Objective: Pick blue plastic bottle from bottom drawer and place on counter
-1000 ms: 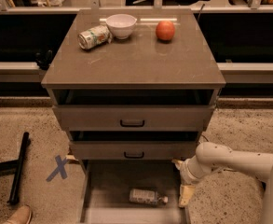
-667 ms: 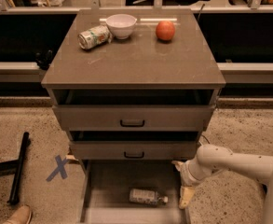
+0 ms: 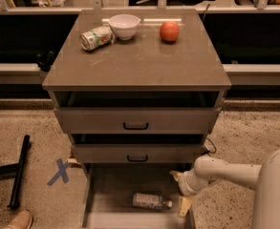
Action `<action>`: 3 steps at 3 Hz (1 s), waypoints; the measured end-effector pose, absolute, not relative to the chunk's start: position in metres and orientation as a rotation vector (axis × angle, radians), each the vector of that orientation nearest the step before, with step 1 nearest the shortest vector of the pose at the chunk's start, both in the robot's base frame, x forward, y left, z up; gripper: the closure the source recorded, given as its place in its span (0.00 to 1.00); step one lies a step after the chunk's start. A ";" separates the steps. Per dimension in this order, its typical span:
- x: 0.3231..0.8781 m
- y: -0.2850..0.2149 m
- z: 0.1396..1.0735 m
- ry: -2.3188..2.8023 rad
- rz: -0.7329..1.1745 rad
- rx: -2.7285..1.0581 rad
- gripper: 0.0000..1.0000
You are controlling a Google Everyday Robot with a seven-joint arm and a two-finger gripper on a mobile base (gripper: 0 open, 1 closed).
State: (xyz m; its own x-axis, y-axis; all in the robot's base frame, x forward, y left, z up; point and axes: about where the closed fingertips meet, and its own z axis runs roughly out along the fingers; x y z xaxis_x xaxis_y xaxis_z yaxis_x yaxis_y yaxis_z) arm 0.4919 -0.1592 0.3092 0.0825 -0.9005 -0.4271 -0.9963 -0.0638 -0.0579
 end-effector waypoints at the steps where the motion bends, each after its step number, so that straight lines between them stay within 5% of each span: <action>1: 0.499 -0.146 0.280 1.882 0.451 -1.995 0.00; 3: 0.508 -0.112 0.220 1.848 0.554 -1.962 0.00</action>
Offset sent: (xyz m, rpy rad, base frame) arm 0.0245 0.0451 -0.0938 0.1412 0.0366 -0.0178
